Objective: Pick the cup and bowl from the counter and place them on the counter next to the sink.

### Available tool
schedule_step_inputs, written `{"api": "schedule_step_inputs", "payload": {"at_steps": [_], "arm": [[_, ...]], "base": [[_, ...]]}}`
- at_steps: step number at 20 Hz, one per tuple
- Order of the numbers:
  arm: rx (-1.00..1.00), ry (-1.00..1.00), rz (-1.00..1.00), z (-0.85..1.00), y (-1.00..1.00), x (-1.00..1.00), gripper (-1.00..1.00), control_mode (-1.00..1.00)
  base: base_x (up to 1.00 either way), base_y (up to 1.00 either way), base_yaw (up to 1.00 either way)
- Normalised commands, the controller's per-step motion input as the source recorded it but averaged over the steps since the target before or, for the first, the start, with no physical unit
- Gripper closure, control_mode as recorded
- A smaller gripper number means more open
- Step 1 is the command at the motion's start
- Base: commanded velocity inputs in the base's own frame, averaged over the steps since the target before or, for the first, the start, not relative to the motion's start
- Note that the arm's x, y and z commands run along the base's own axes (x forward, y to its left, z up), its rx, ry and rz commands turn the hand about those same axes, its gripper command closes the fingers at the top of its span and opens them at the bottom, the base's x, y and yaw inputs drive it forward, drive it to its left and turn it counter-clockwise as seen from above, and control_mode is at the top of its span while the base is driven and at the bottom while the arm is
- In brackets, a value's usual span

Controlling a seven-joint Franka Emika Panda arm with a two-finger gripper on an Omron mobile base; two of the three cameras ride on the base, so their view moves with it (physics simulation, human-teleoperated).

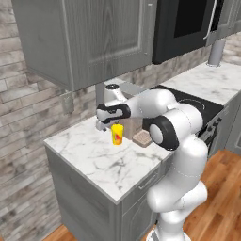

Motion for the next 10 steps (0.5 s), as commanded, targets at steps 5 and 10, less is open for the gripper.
{"api": "schedule_step_inputs", "payload": {"at_steps": [5, 10], "arm": [[0.0, 0.09, 0.0, -0.08, 0.0, 0.01, -1.0, -1.0], [0.0, 0.08, 0.0, -0.16, 0.0, 0.0, -1.0, -1.0]], "base": [[0.0, 0.0, 0.0], [0.0, 0.0, 0.0]]}}
